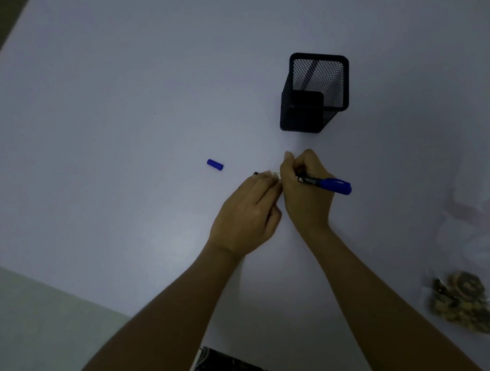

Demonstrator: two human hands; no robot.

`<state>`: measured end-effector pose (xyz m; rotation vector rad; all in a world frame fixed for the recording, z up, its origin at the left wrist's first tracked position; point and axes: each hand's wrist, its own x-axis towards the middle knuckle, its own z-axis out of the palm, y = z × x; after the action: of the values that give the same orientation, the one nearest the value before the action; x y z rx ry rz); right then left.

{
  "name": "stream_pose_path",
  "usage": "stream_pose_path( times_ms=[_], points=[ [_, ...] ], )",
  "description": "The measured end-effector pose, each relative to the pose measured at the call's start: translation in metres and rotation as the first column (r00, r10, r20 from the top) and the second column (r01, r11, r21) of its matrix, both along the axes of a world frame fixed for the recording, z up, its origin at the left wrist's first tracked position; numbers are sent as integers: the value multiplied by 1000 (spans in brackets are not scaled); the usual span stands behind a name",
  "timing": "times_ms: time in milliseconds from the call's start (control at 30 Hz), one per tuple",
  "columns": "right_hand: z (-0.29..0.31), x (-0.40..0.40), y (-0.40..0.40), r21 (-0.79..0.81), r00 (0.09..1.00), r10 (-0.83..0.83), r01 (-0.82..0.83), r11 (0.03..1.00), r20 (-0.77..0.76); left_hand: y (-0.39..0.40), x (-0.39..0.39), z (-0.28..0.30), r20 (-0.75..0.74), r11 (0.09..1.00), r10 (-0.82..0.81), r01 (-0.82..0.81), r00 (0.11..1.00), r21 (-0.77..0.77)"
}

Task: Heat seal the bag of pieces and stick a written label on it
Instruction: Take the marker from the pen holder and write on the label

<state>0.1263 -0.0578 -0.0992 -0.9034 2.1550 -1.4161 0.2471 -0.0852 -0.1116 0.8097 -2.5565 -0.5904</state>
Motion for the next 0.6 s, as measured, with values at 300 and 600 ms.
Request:
stream_pose_path(
  times_ms=[300, 600],
  points=[
    [4, 0, -3, -18, 1000, -9, 9, 1000, 15, -2, -2, 5, 8, 999, 1, -2, 1000, 47],
    [6, -2, 0, -30, 999, -29, 30, 999, 33, 0, -4, 13, 15, 995, 1, -2, 1000, 98]
  ],
)
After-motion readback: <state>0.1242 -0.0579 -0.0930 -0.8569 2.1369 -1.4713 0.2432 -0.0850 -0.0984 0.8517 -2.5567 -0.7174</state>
